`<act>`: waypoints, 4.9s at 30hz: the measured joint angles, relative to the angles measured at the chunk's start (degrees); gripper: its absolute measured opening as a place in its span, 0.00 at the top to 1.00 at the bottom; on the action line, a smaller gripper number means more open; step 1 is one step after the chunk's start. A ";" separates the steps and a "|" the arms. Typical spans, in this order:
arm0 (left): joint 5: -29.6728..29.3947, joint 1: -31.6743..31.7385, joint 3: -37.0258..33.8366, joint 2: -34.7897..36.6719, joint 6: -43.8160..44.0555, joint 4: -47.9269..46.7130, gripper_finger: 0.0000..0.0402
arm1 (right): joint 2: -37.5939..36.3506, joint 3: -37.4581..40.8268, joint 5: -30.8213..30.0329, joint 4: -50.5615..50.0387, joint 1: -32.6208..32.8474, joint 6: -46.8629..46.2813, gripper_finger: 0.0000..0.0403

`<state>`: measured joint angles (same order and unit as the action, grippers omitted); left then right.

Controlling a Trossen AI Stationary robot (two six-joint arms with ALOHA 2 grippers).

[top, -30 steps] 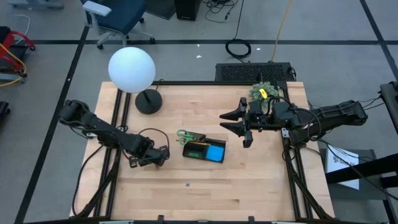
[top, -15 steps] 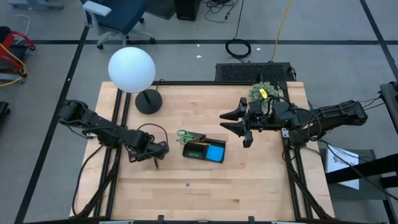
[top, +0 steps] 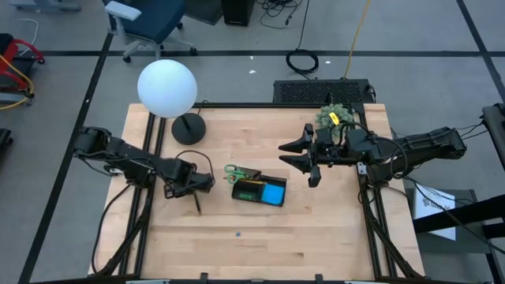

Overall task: Pick and place office supplies into organizer
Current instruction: Put the black pen into the desk organizer

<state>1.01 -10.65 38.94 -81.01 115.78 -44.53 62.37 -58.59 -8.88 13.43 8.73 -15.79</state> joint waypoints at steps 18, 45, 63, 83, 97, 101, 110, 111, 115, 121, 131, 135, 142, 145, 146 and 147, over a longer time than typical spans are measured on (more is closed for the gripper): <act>0.20 1.26 -1.69 -0.39 -1.04 2.80 0.34 | 0.00 0.00 0.02 0.00 0.00 0.01 0.65; 0.64 1.26 -1.63 -0.31 -0.23 3.30 0.94 | 0.00 0.00 0.00 0.00 0.00 0.02 0.65; 0.48 1.26 -1.62 -0.15 -0.32 3.84 0.99 | 0.00 0.00 0.01 0.00 0.00 0.00 0.65; -0.01 0.99 -0.07 0.03 -1.67 4.34 0.96 | 0.00 0.00 0.00 0.00 0.00 0.00 0.65; -0.54 0.67 0.00 0.11 -1.31 4.07 0.98 | 0.00 0.00 0.02 0.02 0.00 0.00 0.65; -0.86 0.65 0.02 0.11 -1.31 4.08 0.99 | 0.00 0.00 0.01 0.00 0.00 0.02 0.65; -1.01 0.47 0.02 0.11 -1.33 4.10 0.99 | 0.00 0.00 0.01 0.01 -0.01 0.01 0.65; -1.02 0.39 0.02 0.11 -1.41 4.11 0.99 | 0.00 0.00 0.00 0.00 0.00 0.00 0.65; -1.00 0.39 0.02 0.11 -1.98 4.11 0.94 | 0.00 0.00 0.00 0.01 0.00 0.00 0.65; -0.43 0.39 -1.05 0.17 -2.03 5.81 0.89 | 0.00 0.00 0.02 0.00 0.00 0.00 0.65; 0.72 0.37 -1.52 -0.50 -1.67 6.22 0.82 | 0.00 0.00 0.00 0.01 0.00 0.00 0.65; 1.10 0.37 -1.42 -1.26 -1.88 6.74 0.79 | 0.00 0.00 0.01 0.03 0.00 0.00 0.65; 1.96 0.14 -1.36 -1.66 -2.37 7.39 0.77 | 0.00 0.00 0.00 0.00 0.00 0.00 0.65; 1.75 -0.62 -1.36 -1.68 -2.09 7.39 0.79 | 0.00 0.00 0.02 0.04 0.00 0.00 0.65; 1.58 -0.88 -1.36 -1.70 -1.86 7.35 0.80 | 0.00 0.00 0.00 0.00 0.00 0.00 0.65; 1.31 -1.15 -1.38 -1.70 -1.74 7.35 0.82 | 0.00 0.00 0.02 0.00 0.00 0.00 0.65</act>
<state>2.32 -11.81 37.56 -82.72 114.05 -37.19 62.37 -58.59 -8.86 13.43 8.73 -15.79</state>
